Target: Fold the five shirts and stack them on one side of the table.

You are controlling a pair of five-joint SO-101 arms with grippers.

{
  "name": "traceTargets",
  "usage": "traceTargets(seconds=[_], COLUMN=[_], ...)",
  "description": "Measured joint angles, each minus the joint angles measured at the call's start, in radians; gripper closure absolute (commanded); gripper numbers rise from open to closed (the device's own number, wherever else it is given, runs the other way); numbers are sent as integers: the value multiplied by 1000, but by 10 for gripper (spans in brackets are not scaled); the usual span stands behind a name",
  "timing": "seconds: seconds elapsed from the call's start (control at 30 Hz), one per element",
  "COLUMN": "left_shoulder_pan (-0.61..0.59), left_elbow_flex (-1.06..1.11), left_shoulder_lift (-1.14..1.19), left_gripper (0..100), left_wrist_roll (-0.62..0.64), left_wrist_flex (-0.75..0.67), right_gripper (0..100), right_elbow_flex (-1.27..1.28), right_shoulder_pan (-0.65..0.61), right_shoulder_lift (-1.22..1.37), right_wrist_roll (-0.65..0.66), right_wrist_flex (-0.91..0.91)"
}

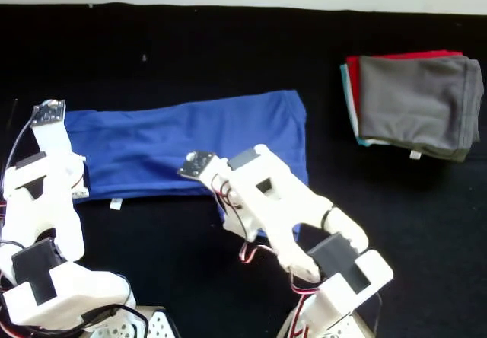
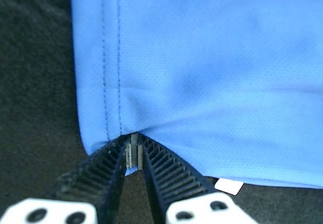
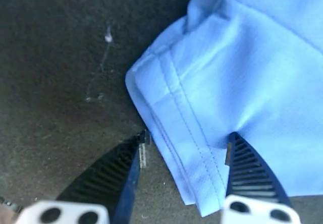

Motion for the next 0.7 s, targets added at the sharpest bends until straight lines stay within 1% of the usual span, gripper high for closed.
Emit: traceTargets(seconds=[0.13, 0.17, 0.2, 0.27, 0.3, 0.37, 0.43, 0.5, 0.7], left_shoulder_pan=[0, 0, 0, 0, 0, 0, 0, 0, 0], left_elbow_flex=[0, 0, 0, 0, 0, 0, 0, 0, 0], left_shoulder_lift=[0, 0, 0, 0, 0, 0, 0, 0, 0], left_gripper=[992, 992, 992, 992, 992, 992, 992, 992, 992], left_wrist_roll=[0, 0, 0, 0, 0, 0, 0, 0, 0], left_wrist_flex=[0, 0, 0, 0, 0, 0, 0, 0, 0], right_gripper=[765, 786, 830, 957, 998, 974, 995, 991, 991], right_elbow_flex=[-8, -9, -9, -11, -12, -14, -14, -29, -170], right_shoulder_pan=[2, 3, 8, 25, 41, 81, 124, 157, 216], right_shoulder_lift=[46, 52, 57, 63, 63, 63, 64, 69, 58], right_wrist_roll=[3, 14, 26, 41, 46, 48, 48, 51, 57], right_wrist_flex=[-3, -6, -8, -11, -20, -46, -58, -55, 66])
